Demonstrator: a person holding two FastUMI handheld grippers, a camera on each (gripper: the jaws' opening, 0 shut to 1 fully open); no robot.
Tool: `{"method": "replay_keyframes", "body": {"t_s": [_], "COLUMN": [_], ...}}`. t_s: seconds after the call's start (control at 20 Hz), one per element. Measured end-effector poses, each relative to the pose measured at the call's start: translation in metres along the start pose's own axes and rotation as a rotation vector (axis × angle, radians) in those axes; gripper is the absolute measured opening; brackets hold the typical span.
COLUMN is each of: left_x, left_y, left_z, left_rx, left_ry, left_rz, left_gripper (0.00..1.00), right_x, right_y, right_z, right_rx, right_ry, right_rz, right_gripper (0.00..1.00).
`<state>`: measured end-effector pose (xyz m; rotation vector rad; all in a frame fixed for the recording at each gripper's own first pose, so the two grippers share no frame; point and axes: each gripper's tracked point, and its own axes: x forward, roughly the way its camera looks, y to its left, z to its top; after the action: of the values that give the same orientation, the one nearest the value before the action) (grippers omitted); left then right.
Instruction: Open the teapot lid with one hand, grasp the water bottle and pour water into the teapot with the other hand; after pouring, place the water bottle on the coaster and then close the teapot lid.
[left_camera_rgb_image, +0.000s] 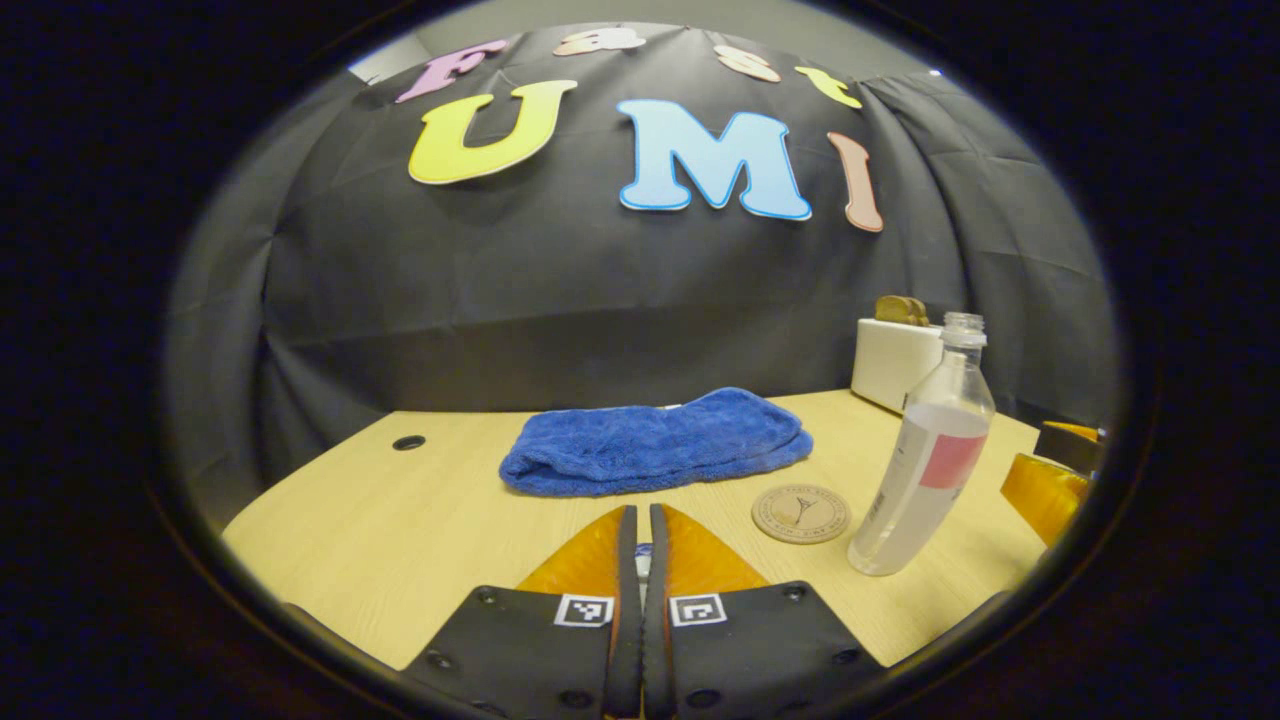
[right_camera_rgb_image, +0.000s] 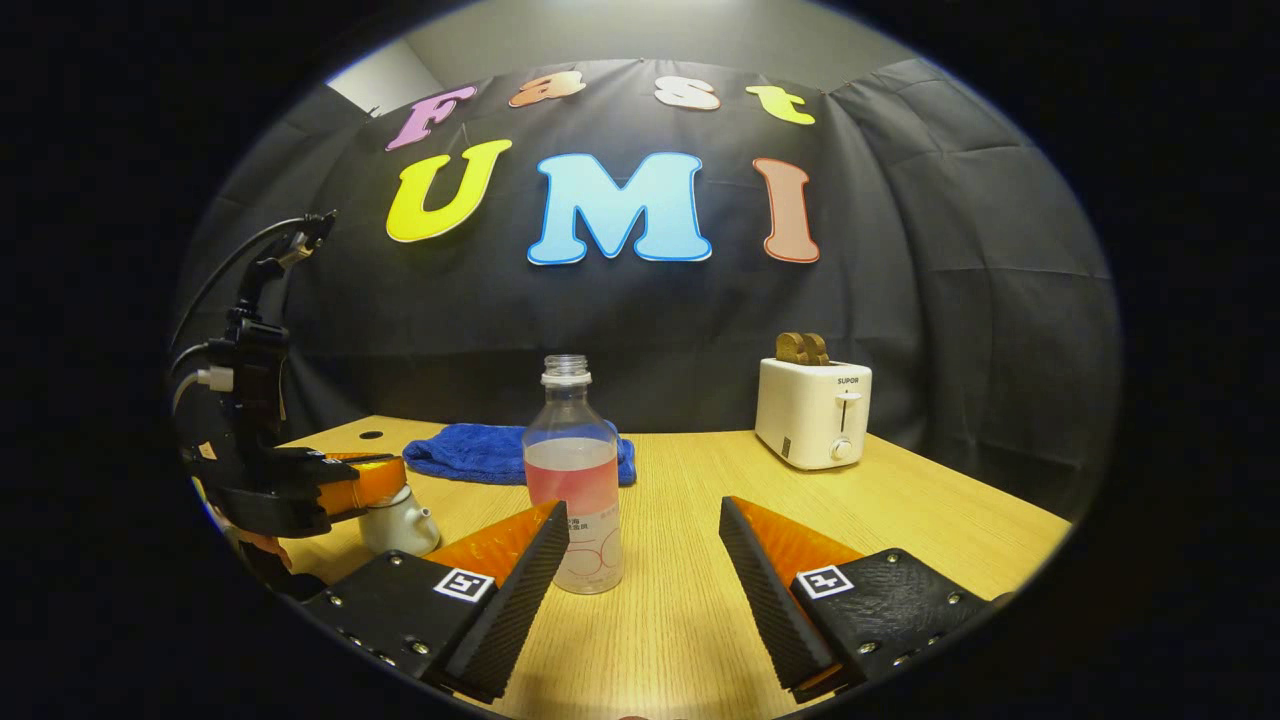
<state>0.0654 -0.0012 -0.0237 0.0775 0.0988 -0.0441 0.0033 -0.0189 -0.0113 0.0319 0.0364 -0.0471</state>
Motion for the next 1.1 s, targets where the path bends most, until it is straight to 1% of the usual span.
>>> {"method": "replay_keyframes", "body": {"t_s": [0.2,0.3,0.4,0.45,0.55,0.7,0.9,1.1], "left_x": [0.000,-0.001,-0.004,-0.007,-0.011,-0.020,-0.037,-0.058], "left_y": [0.001,0.001,0.001,-0.001,-0.004,-0.003,0.014,0.039], "left_z": [0.003,0.005,0.013,0.019,0.028,0.036,0.041,0.043], "left_rx": [-0.018,-0.029,-0.027,-0.025,-0.022,-0.031,-0.039,-0.034], "left_ry": [-0.007,-0.011,-0.027,-0.038,-0.051,-0.069,-0.071,-0.078], "left_rz": [-0.010,-0.018,-0.023,-0.031,-0.041,-0.045,-0.019,0.023], "left_gripper": [0.06,0.07,0.06,0.07,0.06,0.07,0.07,0.07], "right_x": [0.000,0.001,0.002,0.002,0.003,0.006,0.013,0.025], "right_y": [-0.002,-0.001,0.001,0.002,0.006,0.013,0.019,0.028], "right_z": [0.000,-0.001,-0.001,-0.001,-0.001,0.001,0.006,-0.003], "right_rx": [0.001,0.005,0.007,0.008,0.015,0.015,-0.007,0.002], "right_ry": [0.000,0.003,0.005,0.006,0.009,0.015,0.028,0.095], "right_rz": [-0.002,0.000,0.007,0.011,0.026,0.061,0.095,0.164], "right_gripper": [0.94,0.94,0.94,0.94,0.94,0.94,0.94,0.94]}}
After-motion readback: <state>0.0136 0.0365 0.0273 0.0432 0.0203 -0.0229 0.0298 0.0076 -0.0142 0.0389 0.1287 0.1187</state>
